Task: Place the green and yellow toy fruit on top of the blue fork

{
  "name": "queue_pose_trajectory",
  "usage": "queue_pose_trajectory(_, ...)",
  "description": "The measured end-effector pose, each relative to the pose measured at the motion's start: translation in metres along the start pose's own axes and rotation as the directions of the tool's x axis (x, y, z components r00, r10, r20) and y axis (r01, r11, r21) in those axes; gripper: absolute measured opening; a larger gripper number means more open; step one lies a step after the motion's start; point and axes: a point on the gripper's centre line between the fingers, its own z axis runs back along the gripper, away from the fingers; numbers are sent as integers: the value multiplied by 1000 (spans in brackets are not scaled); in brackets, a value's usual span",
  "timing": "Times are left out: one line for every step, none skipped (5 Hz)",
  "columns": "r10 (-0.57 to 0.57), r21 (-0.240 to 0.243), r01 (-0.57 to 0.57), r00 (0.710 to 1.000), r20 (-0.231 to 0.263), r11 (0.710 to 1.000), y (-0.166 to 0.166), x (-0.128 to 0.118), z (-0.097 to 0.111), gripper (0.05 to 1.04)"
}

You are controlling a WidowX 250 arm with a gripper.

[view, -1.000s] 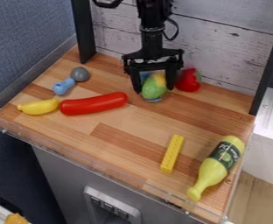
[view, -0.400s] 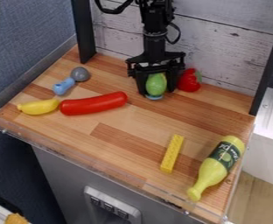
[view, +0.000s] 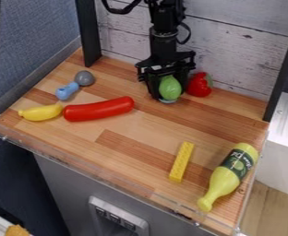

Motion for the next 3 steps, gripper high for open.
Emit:
queue_pose_trajectory(-15,-4,15,1000,3,1000,-1,0,0,704)
queue_pose_trajectory(-94,-3,94,996,2,996,-1,0,0,703)
queue_pose_trajectory(-255,22,257,966,-46,966,2,-6,4,703)
